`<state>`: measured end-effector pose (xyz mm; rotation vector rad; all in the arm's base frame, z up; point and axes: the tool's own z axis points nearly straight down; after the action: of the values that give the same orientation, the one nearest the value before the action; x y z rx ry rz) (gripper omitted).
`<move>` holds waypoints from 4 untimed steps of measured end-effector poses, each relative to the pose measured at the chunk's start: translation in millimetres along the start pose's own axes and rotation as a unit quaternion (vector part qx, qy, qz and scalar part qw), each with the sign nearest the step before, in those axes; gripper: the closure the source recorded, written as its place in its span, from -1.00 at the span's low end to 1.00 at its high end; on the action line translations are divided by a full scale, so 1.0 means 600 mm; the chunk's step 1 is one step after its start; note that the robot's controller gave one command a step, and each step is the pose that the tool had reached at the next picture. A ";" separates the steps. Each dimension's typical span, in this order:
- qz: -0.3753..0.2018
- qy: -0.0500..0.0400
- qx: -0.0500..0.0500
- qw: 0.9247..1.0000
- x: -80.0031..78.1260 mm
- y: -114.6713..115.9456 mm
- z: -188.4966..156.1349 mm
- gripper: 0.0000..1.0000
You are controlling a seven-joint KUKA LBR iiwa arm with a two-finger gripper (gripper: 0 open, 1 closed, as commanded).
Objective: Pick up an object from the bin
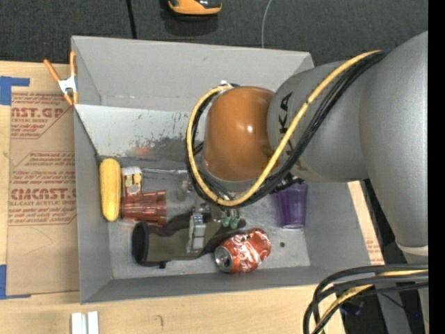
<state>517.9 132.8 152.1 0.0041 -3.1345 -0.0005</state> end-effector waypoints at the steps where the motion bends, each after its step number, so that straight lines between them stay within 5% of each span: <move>1: 0.001 -0.004 0.000 1.000 -0.003 -0.001 -0.007 -1.00; 2: -0.103 -0.005 0.000 0.995 -0.052 -0.034 0.006 -1.00; 4: -0.094 -0.004 0.000 0.996 -0.066 -0.058 0.022 -1.00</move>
Offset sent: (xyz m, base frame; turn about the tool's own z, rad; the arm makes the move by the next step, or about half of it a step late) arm 0.0415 -0.0305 -0.0072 -0.2746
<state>557.3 98.4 138.3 0.3001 -3.1290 -0.0005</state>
